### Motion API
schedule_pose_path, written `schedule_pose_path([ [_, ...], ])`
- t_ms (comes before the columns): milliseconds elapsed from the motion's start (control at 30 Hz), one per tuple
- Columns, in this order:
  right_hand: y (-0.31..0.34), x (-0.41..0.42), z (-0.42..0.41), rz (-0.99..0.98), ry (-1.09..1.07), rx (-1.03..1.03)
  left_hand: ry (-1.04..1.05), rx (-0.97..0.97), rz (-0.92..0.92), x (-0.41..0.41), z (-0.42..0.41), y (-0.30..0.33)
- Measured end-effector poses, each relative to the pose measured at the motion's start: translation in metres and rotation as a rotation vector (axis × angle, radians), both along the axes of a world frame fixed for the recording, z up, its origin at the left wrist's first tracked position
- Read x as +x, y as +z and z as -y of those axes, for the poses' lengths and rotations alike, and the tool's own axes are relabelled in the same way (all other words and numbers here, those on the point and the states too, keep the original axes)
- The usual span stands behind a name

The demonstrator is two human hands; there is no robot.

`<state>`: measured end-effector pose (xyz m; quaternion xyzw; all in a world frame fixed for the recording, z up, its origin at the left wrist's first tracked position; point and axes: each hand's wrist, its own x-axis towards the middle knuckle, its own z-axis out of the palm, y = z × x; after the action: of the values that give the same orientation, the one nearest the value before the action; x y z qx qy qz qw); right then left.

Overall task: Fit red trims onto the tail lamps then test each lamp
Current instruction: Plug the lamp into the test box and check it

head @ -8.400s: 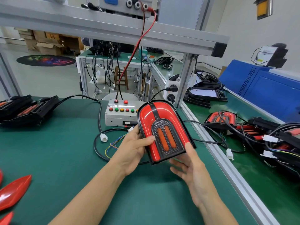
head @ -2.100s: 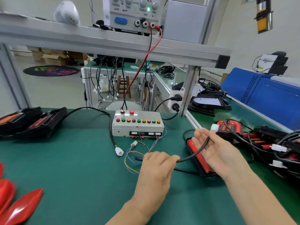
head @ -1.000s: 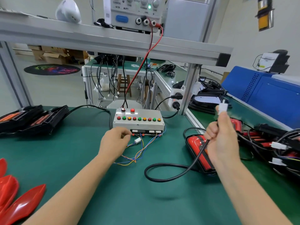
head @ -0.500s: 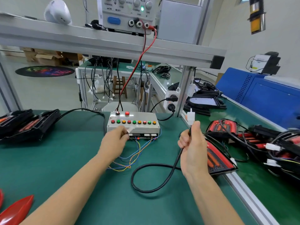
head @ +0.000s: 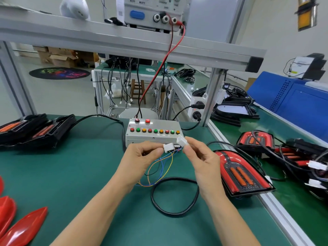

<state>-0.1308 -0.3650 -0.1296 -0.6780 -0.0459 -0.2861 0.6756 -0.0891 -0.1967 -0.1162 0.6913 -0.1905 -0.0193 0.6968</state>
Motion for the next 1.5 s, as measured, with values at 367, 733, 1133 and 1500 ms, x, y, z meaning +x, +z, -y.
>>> schedule_pose_path([
  [367, -0.006, -0.006, -0.001, -0.077, 0.058, -0.140, 0.020, 0.137, -0.006, 0.007, -0.012, -0.006],
  [733, -0.012, -0.005, -0.004, -0.113, 0.030, -0.334, -0.036, 0.395, 0.154, 0.015, -0.015, -0.006],
  [1133, -0.028, -0.001, -0.014, -0.144, -0.030, -0.350, -0.035, 0.398, 0.130, 0.016, -0.013, -0.018],
  [1500, -0.016, 0.027, 0.005, -0.486, -0.343, -0.530, -0.247, 0.884, 0.801, -0.026, 0.001, -0.042],
])
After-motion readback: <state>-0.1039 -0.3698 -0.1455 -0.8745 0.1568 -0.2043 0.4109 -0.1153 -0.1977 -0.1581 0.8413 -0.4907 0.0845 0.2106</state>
